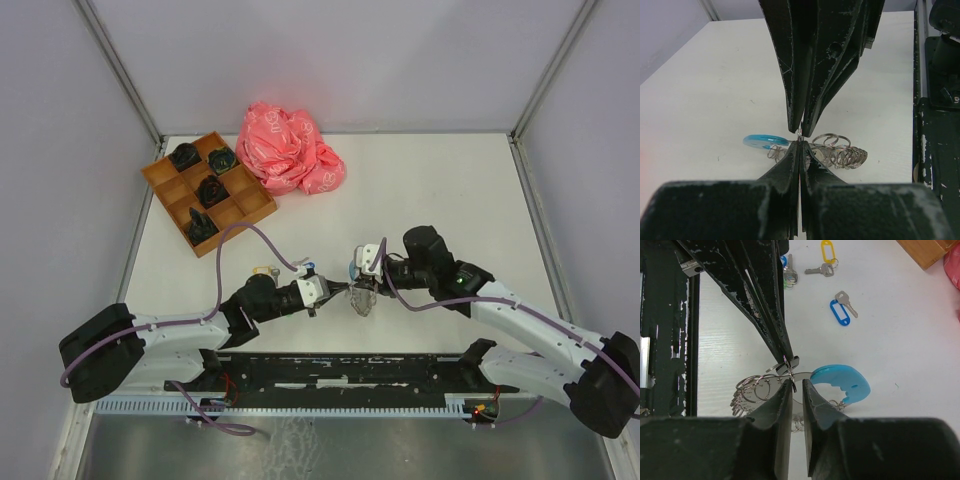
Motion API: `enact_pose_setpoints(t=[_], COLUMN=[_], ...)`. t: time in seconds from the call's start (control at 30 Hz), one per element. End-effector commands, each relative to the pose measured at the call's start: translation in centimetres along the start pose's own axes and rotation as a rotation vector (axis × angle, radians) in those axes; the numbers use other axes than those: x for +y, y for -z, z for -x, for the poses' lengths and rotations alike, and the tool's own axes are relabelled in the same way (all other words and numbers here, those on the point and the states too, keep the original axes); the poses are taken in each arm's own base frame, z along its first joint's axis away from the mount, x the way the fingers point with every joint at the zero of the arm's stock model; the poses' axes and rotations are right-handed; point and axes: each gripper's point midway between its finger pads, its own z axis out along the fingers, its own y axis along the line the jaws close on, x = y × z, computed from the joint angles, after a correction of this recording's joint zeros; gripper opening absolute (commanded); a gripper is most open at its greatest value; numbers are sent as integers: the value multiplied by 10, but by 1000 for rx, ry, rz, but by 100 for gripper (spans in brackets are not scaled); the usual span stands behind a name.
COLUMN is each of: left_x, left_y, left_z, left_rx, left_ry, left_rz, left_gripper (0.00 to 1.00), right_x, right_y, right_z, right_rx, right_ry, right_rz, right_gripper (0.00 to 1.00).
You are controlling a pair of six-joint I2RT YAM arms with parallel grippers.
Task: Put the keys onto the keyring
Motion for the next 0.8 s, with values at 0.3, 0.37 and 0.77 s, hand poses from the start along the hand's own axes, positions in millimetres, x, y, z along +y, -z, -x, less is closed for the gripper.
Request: enact_pose_setpoints(t=[0.3, 0.37, 0.77], left_x=[2, 2, -7], left_y=[-4, -6, -13], left_z=[12, 11, 24], left_rx=[-43, -34, -78], left_ry=[-26, -30, -65], left_rz=[-4, -11, -90], left_gripper=[3, 3, 3], right_x=[-1, -1, 8], right_y=[8, 9, 7], right_z=[19, 20, 20], right_rx=[15, 42, 175], right_ry=[56, 68, 124], right_rz=[59, 82, 189], right_gripper=[1, 1, 1])
